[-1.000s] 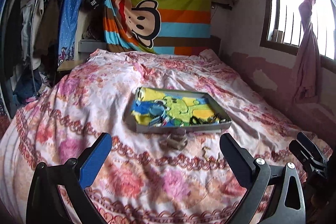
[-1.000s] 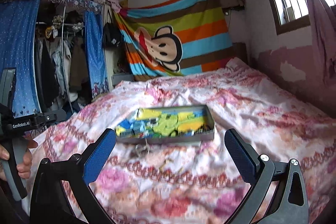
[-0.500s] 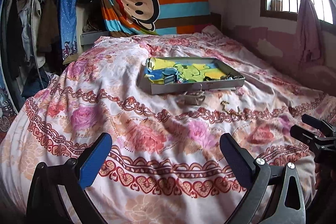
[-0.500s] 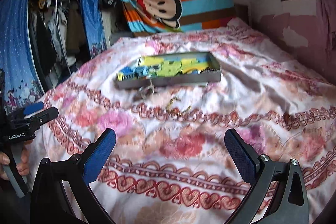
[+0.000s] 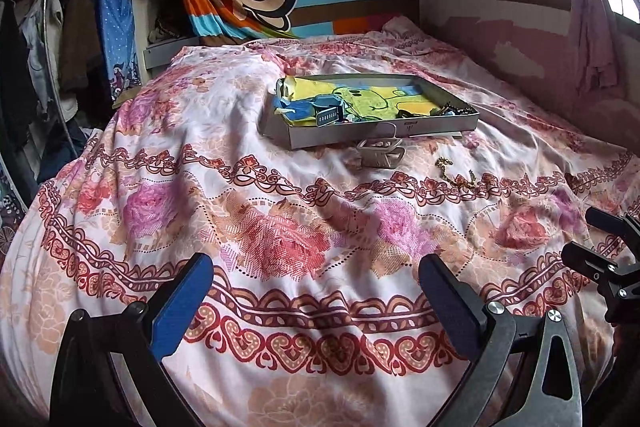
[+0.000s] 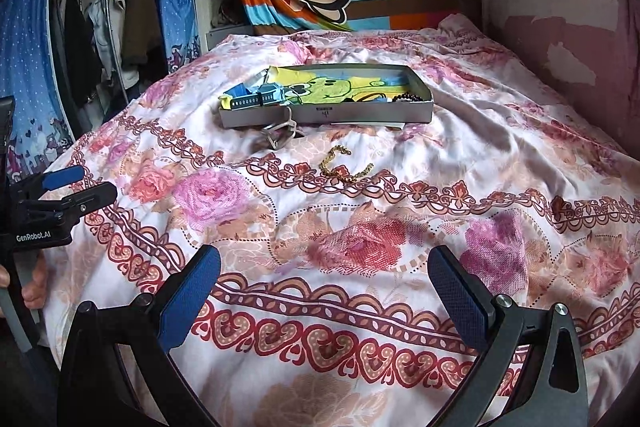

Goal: Organize jewelry
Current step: 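Move the left tool toward the grey buckle while the right tool approaches the gold chain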

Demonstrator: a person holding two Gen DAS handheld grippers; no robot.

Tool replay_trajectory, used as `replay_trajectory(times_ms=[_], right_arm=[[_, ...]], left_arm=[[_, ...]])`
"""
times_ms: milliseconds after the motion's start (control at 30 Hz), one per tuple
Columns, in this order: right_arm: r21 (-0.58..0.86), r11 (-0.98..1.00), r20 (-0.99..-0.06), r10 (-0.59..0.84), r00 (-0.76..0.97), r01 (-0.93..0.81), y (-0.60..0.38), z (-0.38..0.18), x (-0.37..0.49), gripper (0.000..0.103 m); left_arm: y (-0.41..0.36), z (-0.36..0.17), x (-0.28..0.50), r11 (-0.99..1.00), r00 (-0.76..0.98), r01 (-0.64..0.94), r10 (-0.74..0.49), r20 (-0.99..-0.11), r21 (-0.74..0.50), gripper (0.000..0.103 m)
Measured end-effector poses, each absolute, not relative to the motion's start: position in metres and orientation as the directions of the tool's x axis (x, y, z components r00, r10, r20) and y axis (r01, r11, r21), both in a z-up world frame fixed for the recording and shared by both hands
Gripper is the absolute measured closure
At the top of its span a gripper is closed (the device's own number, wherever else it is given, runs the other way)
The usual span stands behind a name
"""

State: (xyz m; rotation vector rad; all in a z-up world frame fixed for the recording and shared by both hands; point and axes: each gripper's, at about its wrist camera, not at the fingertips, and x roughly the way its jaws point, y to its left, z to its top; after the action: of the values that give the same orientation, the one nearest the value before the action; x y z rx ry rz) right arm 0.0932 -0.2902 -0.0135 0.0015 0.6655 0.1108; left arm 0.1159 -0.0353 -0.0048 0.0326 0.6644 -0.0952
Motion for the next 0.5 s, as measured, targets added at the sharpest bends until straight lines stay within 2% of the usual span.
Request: replay_trajectory(times_ms=[500], right_arm=[[0.001, 0.998, -0.611, 0.055, 0.79, -0.068, -0.289, -0.014, 0.107, 0.001]], left_arm=[[-0.034, -0.009, 0.139, 0.995, 0.778, 0.102, -0.081, -0.623, -0.002, 0.0]])
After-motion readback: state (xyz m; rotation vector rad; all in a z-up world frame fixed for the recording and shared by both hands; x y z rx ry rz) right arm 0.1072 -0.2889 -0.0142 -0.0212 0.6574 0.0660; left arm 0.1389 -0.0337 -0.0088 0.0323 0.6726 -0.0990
